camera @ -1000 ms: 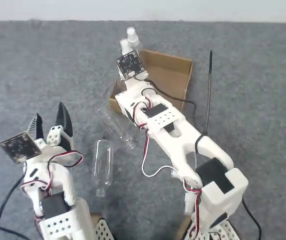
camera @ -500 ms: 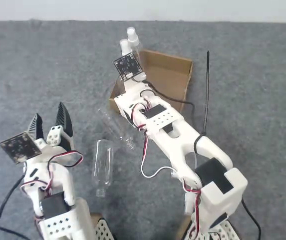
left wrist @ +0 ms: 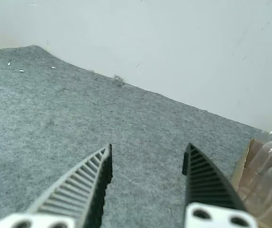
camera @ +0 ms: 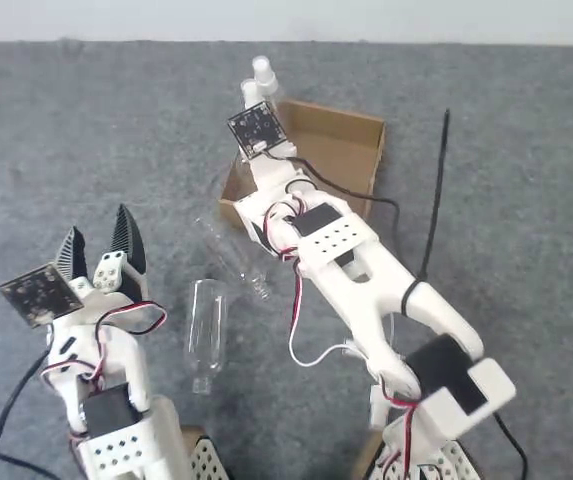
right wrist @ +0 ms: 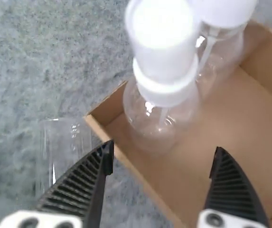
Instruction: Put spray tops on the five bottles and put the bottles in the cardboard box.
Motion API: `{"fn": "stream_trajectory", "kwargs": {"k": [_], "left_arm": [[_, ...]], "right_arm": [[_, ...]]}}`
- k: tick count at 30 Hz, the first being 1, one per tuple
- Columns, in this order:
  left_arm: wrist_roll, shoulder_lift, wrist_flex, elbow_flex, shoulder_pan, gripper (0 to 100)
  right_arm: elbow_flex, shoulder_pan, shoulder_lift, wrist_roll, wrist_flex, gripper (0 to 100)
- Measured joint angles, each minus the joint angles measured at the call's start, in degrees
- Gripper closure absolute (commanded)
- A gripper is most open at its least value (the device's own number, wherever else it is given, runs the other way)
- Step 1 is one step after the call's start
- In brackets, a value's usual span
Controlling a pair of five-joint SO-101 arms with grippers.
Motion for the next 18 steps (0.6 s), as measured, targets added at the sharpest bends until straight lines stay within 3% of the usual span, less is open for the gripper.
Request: {"fn": "stream_trajectory", "kwargs": {"k": [18], "left_arm": [[0.00, 0.00, 0.00, 0.00, 0.00, 77]], "right_arm": [[0.00, -0.09, -19.96, 0.00, 20.13, 73.8]]}}
